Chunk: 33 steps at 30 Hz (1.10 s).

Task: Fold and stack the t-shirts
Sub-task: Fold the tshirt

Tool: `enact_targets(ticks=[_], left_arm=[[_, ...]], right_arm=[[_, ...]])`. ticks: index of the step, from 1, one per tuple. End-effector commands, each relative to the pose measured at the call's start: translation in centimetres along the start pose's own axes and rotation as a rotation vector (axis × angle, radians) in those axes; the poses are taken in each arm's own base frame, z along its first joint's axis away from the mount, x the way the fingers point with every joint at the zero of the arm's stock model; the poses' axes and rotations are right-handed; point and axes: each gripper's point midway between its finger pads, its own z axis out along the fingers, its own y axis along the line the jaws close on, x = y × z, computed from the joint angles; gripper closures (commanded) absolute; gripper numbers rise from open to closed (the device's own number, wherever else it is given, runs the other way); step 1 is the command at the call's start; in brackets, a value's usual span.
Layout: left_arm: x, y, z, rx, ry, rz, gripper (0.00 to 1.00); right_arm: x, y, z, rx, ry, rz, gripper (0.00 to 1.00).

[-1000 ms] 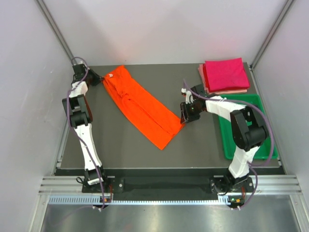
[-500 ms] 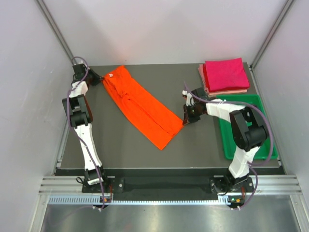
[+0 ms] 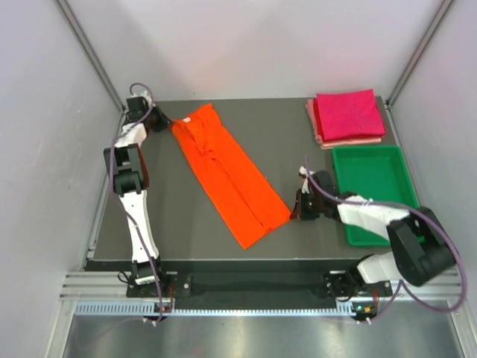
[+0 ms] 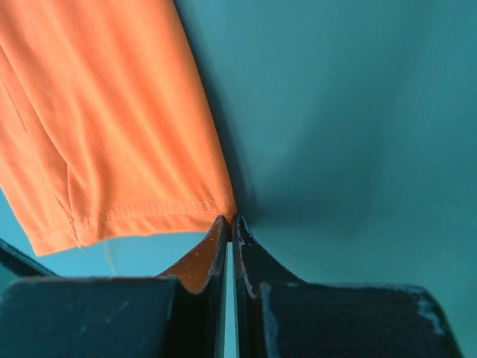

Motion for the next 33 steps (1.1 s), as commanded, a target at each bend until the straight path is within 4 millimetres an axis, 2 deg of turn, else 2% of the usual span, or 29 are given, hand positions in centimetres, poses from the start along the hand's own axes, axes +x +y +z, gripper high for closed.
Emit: enact_targets(ticks=[1,2,3,4,6,7,8,10,14,18,19,24,26,27,30,32,33], left_arm=[[1.3,-5.0,-0.5,0.076,0.051,0.110,1.00],[1.7,-5.7,-0.3,0.088,0.059,0.123,1.00],[2.2,-6.2,-0.1,0.095,0.069,0.135,1.00],[2.9,-7.2,0.2,0.106,0.081,0.147,1.00],[3.9,-7.7,0.8,0.107,0.097,0.157,1.00],[4.5,-8.5,1.1,0.119,0.106,0.164,1.00],[4.8,-8.9,1.3,0.122,0.110,0.162,1.00],[5.6,-9.5,1.9,0.124,0.118,0.171,1.00],[5.9,-10.3,3.0,0.109,0.111,0.171,1.00],[5.1,-10.0,4.3,0.080,0.071,0.144,1.00],[4.8,-9.7,4.5,0.062,0.055,0.137,1.00],[1.8,-9.4,5.6,0.010,-0.057,0.110,1.00],[0.6,-9.2,5.7,-0.016,-0.099,0.105,1.00],[-0.4,-9.7,5.7,-0.009,-0.131,0.112,1.00],[-2.2,-10.7,5.8,0.023,-0.197,0.124,1.00],[-2.7,-11.7,5.7,0.072,-0.206,0.134,0.99],[-2.9,-12.3,5.5,0.089,-0.208,0.140,0.88]], right_arm=[[3.4,-1.0,-0.6,0.077,-0.003,0.082,1.00],[3.2,-0.5,-1.3,0.064,-0.037,0.104,1.00],[4.2,-0.6,-1.4,0.067,-0.031,0.103,1.00],[4.2,-0.7,-1.6,0.078,-0.052,0.115,1.00],[4.2,-0.5,-2.3,0.082,-0.091,0.158,1.00],[4.9,-0.7,-2.4,0.086,-0.091,0.166,1.00],[4.6,-0.6,-2.7,0.087,-0.127,0.202,1.00],[5.6,-0.7,-2.7,0.093,-0.130,0.220,1.00],[6.4,-0.4,-2.6,0.107,-0.164,0.288,1.00],[7.2,0.4,-2.2,0.134,-0.161,0.318,1.00],[7.2,1.1,-2.2,0.123,-0.161,0.315,1.00],[6.4,3.7,-1.4,0.088,-0.171,0.344,1.00],[6.5,3.9,-0.9,0.116,-0.156,0.331,1.00],[6.1,4.6,-0.9,0.114,-0.156,0.322,1.00],[6.1,5.0,-0.3,0.145,-0.129,0.300,1.00],[6.3,5.3,0.1,0.147,-0.115,0.295,1.00],[6.1,5.7,0.2,0.139,-0.115,0.292,1.00]])
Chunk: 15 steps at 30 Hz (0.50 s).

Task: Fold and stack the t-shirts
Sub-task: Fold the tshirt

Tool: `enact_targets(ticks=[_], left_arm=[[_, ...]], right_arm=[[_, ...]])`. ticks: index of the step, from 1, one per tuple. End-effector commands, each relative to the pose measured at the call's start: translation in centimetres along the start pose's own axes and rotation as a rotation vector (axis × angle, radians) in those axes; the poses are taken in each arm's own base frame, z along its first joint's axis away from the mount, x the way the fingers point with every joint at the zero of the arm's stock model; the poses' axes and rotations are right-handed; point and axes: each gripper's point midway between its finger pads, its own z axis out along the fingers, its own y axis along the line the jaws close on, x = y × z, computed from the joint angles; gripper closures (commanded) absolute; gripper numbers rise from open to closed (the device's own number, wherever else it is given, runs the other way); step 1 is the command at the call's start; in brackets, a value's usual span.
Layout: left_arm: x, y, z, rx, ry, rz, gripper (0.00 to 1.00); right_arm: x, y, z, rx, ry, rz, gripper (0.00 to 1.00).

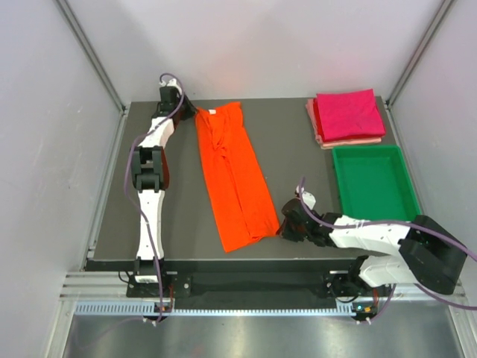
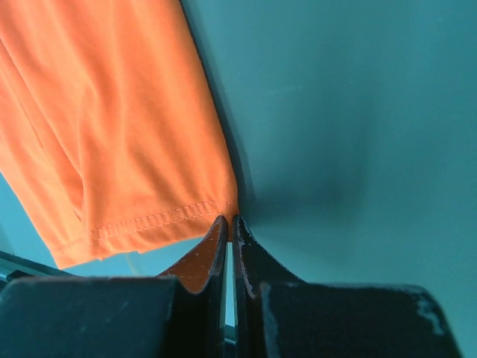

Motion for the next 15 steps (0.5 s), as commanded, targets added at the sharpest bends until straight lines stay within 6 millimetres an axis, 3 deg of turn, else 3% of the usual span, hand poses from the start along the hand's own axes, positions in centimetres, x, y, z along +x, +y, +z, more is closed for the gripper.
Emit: enact_targets(ticks=[1,2,4,5,6,7,8,9,10,13,15], left_arm=[[-4.6,-2.3,-0.6,0.071,-0.123,0.028,0.85],[-4.0,-2.2,-0.9,0.071,-0.097,0.043,0.81],[-5.0,-3.1,-2.9,0.068,-0.092,0.061,0.71],[-3.2,-2.1,-3.2,0.035,-0.050,0.048,0.67],[-5.2,-3.0,-5.2,0.029,-0.082,0.050,0.64],[-5.6,-2.8,-6.2,0.016,-0.081,0.040,0.61],[-4.0,-2.0,-6.8,-0.011,-0.033,0.008,0.60],[-5.4,-2.9,-8.6,-0.006,-0.049,0.009,0.58],[-5.1,-2.4,-9.5,-0.037,-0.027,0.005,0.58],[-2.2,-2.9,-13.3,-0.093,0.105,-0.050,0.61],[2.4,-3.6,-16.8,-0.131,0.241,-0.066,0.62]], right_arm=[[0.3,0.4,0.3,0.028,0.009,-0.012,1.00],[0.4,0.5,0.4,0.035,0.015,-0.018,1.00],[0.0,1.2,0.2,0.021,0.008,-0.026,1.00],[-0.1,1.2,0.1,0.019,0.003,-0.033,1.00],[-0.2,1.4,0.1,0.012,0.002,-0.036,1.00],[-0.2,1.5,0.0,0.010,0.000,-0.038,1.00],[-0.3,1.6,-0.1,0.003,-0.004,-0.047,1.00],[-0.3,1.5,-0.1,0.002,-0.002,-0.054,1.00],[-0.3,1.6,-0.2,-0.005,-0.002,-0.075,1.00],[-0.4,1.2,-0.2,0.004,-0.016,-0.118,1.00],[-0.5,0.9,-0.2,0.001,-0.029,-0.135,1.00]])
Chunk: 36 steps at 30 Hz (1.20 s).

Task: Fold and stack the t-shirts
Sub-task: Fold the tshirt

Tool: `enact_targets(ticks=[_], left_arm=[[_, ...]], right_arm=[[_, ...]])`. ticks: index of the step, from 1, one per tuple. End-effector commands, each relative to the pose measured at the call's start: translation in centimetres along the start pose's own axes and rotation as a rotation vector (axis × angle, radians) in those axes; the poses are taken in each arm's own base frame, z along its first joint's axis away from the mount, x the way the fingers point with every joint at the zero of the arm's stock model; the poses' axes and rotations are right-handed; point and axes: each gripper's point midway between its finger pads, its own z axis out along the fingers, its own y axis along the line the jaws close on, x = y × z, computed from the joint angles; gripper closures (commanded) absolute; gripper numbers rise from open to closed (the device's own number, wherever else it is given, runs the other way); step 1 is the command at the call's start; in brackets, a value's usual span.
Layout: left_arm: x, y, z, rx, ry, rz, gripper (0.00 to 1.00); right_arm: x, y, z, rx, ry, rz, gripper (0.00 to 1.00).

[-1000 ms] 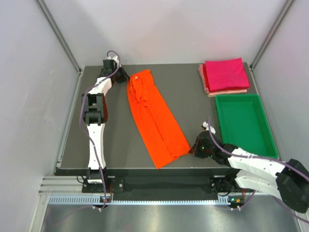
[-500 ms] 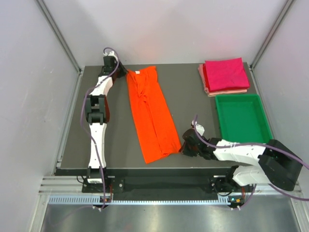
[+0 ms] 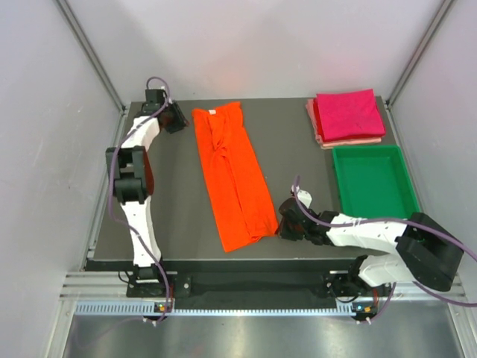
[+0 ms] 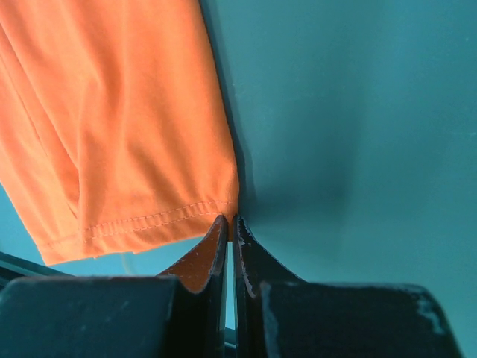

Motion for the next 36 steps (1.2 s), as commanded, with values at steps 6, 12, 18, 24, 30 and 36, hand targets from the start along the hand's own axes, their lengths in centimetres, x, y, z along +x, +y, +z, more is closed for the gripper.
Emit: enact_targets(ticks=[6,12,18,24,30,36], left_arm=[[15.8,-3.4,-15.9,-0.089,0.237,0.004,0.63],[28.4,-7.3,-23.0,-0.021,0.355,-0.012,0.65],[35.8,-7.5,-25.5,-0.013,0.390,-0.137,0.65],[40.4,-4.8,-26.0,-0.136,0.462,-0.093,0.65],[40.8,-3.8,-26.5,-0.175,0.433,-0.094,0.64],[41.8,-3.4,-26.8,-0.175,0.458,-0.108,0.66]], right_arm=[[-1.2,1.1,-1.2,-0.066,-0.064,-0.132,1.00],[-0.7,1.1,-1.7,-0.112,-0.059,-0.165,1.00],[-0.6,1.0,-1.6,-0.127,-0.066,-0.166,0.99],[-0.3,1.4,-1.3,-0.144,-0.053,-0.161,1.00],[-0.4,1.5,-1.4,-0.146,-0.057,-0.162,0.99],[-0.2,1.6,-1.2,-0.145,-0.049,-0.162,0.99]])
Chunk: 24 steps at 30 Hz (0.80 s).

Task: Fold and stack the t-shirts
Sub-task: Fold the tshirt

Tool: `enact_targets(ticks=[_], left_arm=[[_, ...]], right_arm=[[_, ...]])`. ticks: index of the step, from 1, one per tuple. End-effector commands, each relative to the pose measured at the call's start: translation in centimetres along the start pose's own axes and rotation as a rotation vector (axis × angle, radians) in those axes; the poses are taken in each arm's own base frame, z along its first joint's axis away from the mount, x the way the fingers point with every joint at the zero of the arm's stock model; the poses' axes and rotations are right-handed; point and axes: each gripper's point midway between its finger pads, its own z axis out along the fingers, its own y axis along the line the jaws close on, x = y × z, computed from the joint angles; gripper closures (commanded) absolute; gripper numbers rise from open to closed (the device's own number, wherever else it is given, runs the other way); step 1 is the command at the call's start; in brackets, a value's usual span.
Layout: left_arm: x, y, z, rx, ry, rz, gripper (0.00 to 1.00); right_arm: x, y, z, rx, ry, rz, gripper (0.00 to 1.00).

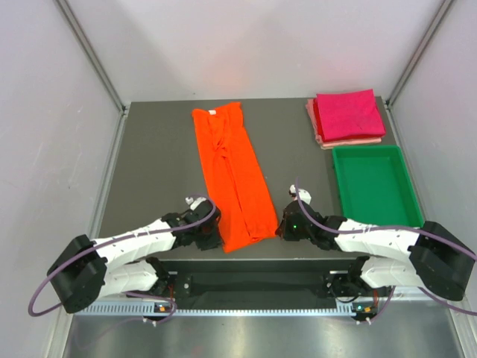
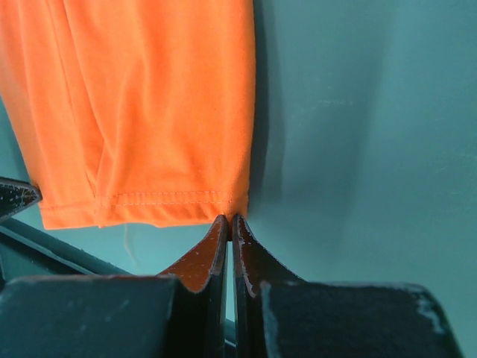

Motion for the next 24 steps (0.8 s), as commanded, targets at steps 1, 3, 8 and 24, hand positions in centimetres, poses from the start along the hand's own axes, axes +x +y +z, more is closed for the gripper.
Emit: enact_targets(ticks=[1,3,8,24], left_arm=[[0.4,0.0,0.0,-0.014,-0.007,-0.124,0.66],[0.6,-0.2,0.1,-0.002,0.001,-0.128,0.66],[1.4,-0.5,0.5,0.017,0.025,-0.133,0.68],[1.0,1.7,-2.4,-0.138,-0.015,-0.005,1.00]], right_arm=[[0.0,0.9,0.2,-0.032,-0.008,-0.019,1.00],[-0.1,1.1,0.2,-0.036,-0.010,-0.019,1.00],[0.0,1.1,0.0,-0.039,-0.010,-0.018,1.00],[3.1,2.7,-1.3,-0.011,0.013,-0.001,1.00]])
